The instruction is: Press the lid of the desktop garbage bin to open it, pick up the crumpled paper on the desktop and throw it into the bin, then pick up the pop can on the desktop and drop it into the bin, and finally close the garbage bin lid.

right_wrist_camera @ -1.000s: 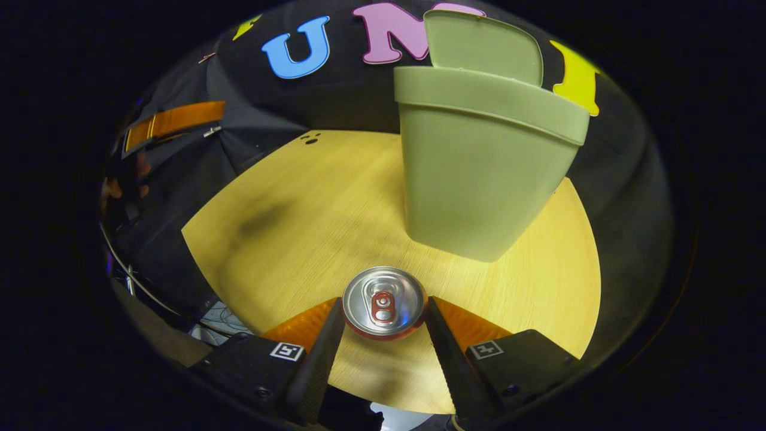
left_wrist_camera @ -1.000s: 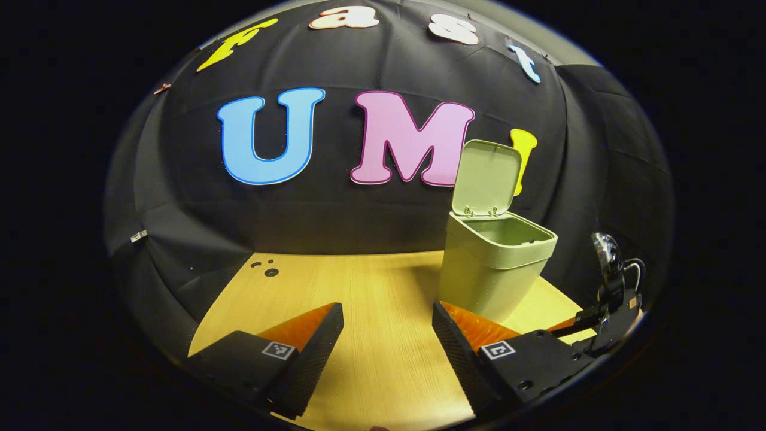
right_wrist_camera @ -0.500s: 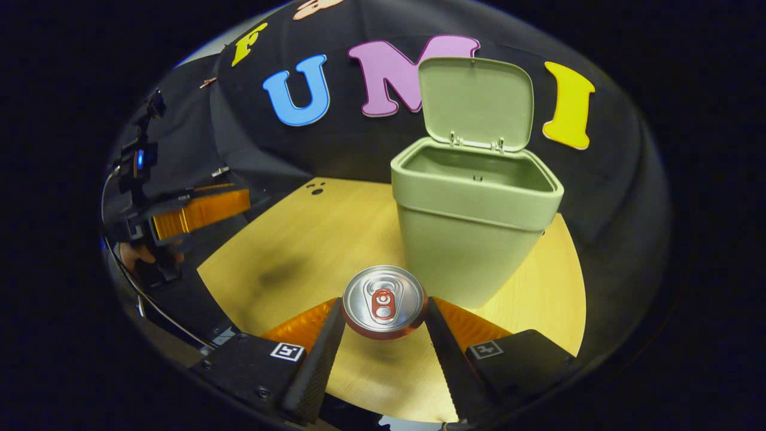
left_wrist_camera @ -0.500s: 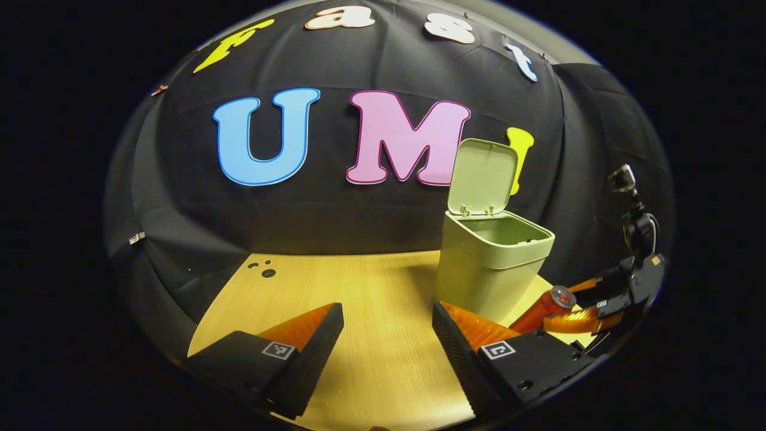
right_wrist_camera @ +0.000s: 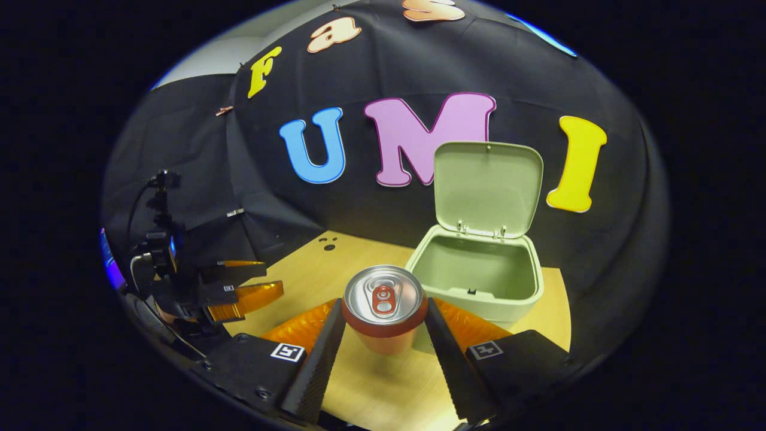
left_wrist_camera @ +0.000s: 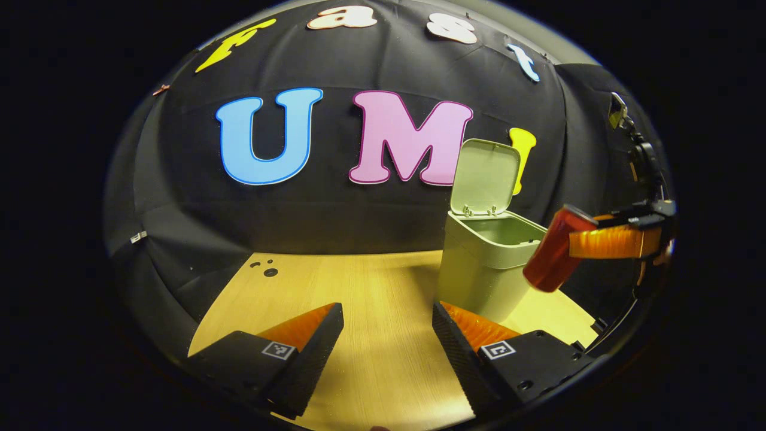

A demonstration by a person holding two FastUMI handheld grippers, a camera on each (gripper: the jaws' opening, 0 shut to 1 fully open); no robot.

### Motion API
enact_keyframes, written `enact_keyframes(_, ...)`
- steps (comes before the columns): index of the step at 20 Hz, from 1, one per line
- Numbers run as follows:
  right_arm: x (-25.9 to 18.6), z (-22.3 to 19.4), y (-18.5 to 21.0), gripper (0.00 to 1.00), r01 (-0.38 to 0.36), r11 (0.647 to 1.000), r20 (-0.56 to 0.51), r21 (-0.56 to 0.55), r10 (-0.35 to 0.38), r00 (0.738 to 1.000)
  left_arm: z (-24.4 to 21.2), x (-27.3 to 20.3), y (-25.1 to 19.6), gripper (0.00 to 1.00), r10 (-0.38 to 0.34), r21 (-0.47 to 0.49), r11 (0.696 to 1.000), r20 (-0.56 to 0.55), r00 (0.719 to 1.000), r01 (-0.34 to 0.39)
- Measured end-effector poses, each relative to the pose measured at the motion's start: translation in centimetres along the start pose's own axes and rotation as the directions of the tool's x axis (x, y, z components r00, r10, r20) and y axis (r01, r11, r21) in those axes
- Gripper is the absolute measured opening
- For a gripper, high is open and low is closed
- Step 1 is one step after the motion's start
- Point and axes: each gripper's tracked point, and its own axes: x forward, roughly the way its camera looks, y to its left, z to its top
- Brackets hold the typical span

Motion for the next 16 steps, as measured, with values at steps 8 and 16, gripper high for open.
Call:
enact_keyframes(8,0.9,6.3,-2.9,0.83,0.044,0.999,0.111,0.003,-0.044,0.993,0.1,-0.3,0.2,0.96,0.009,-0.003,1.0,0.003,1.0,-0.009)
enact_keyframes(16,7.0,7.6,-8.6,0.83,0.117,0.993,0.094,0.005,-0.117,0.989,-0.2,-0.8,0.6,0.96,0.03,-0.006,1.0,0.001,1.0,-0.03)
